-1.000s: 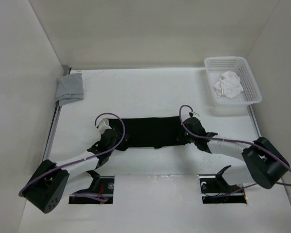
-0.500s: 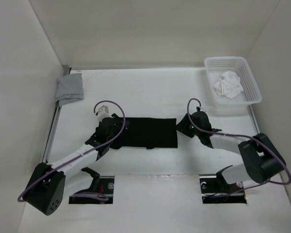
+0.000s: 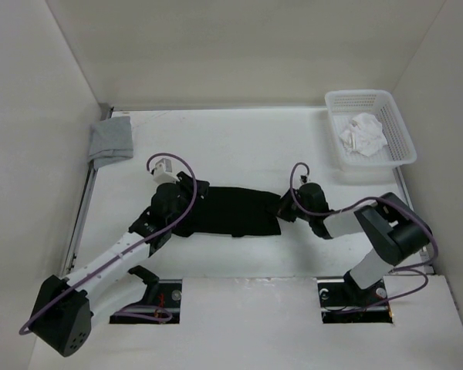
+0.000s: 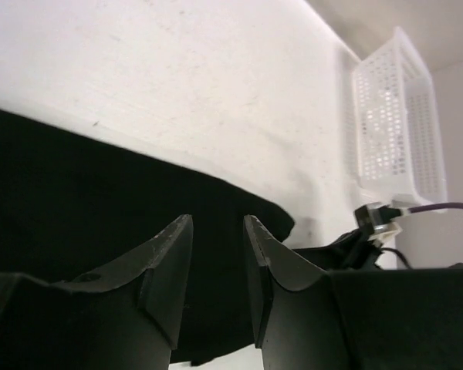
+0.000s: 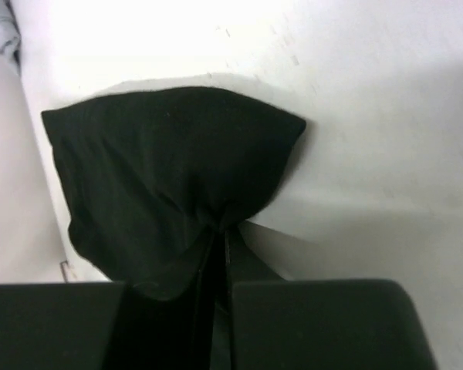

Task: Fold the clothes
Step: Fold the tank top

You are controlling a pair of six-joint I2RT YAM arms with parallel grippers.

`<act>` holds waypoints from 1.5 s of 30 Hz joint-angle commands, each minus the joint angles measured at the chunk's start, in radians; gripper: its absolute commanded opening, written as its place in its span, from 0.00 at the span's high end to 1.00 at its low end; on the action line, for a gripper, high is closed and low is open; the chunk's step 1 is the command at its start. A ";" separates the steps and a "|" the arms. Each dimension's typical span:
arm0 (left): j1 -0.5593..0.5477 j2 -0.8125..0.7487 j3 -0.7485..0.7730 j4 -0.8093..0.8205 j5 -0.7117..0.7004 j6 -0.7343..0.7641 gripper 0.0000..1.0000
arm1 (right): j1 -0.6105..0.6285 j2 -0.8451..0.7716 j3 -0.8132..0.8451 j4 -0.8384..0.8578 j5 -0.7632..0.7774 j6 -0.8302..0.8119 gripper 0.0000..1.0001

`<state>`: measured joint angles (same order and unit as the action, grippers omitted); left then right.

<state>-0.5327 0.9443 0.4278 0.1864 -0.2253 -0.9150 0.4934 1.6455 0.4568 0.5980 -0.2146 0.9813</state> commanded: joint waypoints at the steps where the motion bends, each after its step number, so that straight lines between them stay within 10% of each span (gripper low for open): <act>1: -0.019 -0.041 0.052 0.002 0.001 0.022 0.69 | -0.003 -0.070 -0.108 0.023 0.015 0.042 0.93; 14: -0.016 -0.074 0.126 -0.089 -0.008 0.034 0.70 | 0.162 -0.849 0.095 -0.923 0.282 -0.078 0.92; 37: 0.363 -0.309 0.167 -0.257 0.297 -0.016 0.70 | 0.484 0.267 1.089 -0.879 0.370 0.120 0.94; 45: 0.405 -0.351 0.121 -0.262 0.327 -0.036 0.69 | 0.489 0.289 1.073 -0.770 0.322 0.105 0.49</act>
<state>-0.1394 0.6109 0.5663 -0.0887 0.0666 -0.9340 0.9768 1.9820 1.5352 -0.2584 0.1341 1.0870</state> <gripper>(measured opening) 0.305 0.497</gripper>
